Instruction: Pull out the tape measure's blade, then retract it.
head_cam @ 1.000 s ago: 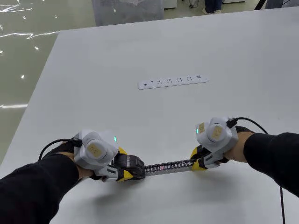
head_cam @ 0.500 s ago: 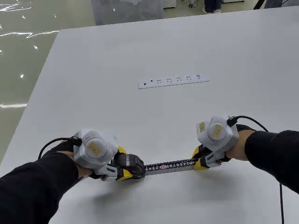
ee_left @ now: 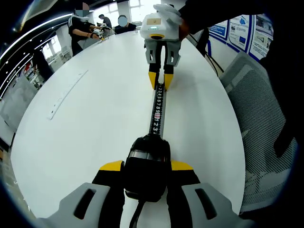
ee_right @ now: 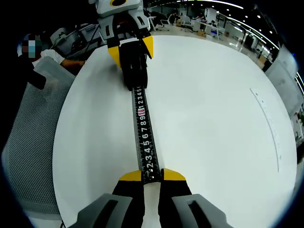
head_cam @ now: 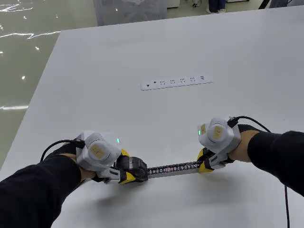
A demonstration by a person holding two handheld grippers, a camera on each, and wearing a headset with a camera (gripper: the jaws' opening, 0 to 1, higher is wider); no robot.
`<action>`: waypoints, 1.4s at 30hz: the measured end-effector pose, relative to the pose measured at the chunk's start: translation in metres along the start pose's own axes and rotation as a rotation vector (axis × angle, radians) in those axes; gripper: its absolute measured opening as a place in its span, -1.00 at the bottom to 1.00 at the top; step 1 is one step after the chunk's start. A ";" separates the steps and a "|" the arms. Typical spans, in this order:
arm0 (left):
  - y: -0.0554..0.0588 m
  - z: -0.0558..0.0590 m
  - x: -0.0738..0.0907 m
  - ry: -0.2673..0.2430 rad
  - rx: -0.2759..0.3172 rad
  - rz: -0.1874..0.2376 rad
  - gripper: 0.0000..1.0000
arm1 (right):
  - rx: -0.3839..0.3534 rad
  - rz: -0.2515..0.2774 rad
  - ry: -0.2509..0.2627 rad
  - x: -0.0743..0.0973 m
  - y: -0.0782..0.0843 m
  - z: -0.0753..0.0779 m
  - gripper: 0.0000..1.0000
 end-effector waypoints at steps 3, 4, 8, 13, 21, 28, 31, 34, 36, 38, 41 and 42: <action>0.000 0.000 0.000 0.002 0.001 0.001 -0.44 | -0.004 0.000 -0.003 0.001 0.001 0.001 -0.92; 0.000 0.000 0.000 0.003 0.001 0.002 -0.44 | -0.008 0.002 -0.004 0.001 0.002 0.001 -0.92; 0.000 -0.001 0.000 0.008 0.001 0.003 -0.44 | -0.002 0.006 -0.003 0.002 0.004 0.001 -0.91; 0.000 -0.002 -0.001 0.012 0.003 0.004 -0.44 | -0.002 0.007 -0.001 0.003 0.007 0.002 -0.91; 0.000 -0.001 -0.001 0.008 -0.002 0.001 -0.44 | -0.005 0.007 0.002 0.004 0.009 0.001 -0.90; 0.000 -0.001 0.000 0.009 -0.003 0.002 -0.44 | -0.008 0.008 0.003 0.005 0.010 0.000 -0.90; 0.000 -0.001 0.000 0.009 -0.003 0.002 -0.44 | -0.005 0.008 0.002 0.006 0.012 0.000 -0.90; -0.001 0.000 0.000 0.008 -0.004 0.000 -0.44 | -0.005 0.006 0.002 0.008 0.014 0.000 -0.90; -0.001 -0.001 0.000 0.010 -0.004 0.000 -0.44 | -0.002 0.004 0.001 0.009 0.015 0.001 -0.90; -0.001 -0.001 0.000 0.011 -0.002 0.000 -0.44 | -0.004 0.003 0.002 0.010 0.016 0.001 -0.90; -0.001 -0.001 0.000 0.012 -0.001 0.000 -0.44 | -0.004 0.007 0.004 0.011 0.018 0.001 -0.90; -0.001 -0.001 0.000 0.013 -0.001 0.000 -0.44 | -0.005 0.008 0.004 0.011 0.018 0.000 -0.90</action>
Point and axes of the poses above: the centre of the closed fingertips' face, and the gripper's own axes: x roughly backward along the fingers, z roughly to its right, y roughly out of its underside, the point moved 7 cm from there along x, roughly backward along the fingers, and after that the axes turned 10 degrees about z, right-handed, at the moved point
